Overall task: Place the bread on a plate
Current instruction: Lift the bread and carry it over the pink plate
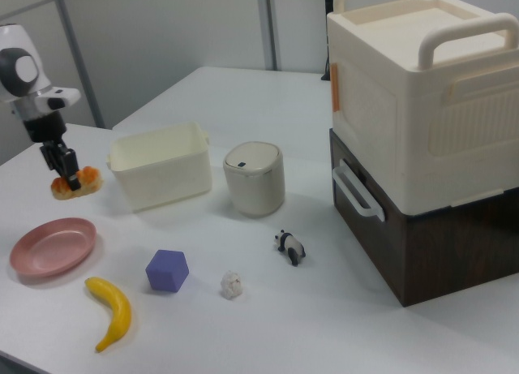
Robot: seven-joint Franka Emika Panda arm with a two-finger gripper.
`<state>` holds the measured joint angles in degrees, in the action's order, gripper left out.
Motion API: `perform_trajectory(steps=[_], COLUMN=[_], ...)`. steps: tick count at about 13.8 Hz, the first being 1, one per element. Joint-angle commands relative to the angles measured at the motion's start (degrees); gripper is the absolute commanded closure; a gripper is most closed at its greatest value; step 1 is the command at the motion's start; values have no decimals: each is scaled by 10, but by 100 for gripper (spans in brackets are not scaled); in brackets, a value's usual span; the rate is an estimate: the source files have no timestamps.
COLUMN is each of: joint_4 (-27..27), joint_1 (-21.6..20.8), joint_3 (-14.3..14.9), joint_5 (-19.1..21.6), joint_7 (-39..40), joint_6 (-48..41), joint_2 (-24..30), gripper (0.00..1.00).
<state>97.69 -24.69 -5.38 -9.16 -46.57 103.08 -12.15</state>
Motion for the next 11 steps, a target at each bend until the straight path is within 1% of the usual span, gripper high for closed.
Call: perform_trajectory(steps=[1, 3, 5, 10, 11], joint_4=[6, 8, 9, 8, 8], joint_1=[-47, -75, -91, -100, -101], joint_3=[5, 5, 5, 4, 4], joint_5=[2, 2, 3, 4, 4], joint_7=[32, 52, 54, 55, 57], joint_6=[-17, -27, -26, -26, -25], joint_2=[12, 12, 12, 11, 11], gripper=[72, 71, 71, 71, 69])
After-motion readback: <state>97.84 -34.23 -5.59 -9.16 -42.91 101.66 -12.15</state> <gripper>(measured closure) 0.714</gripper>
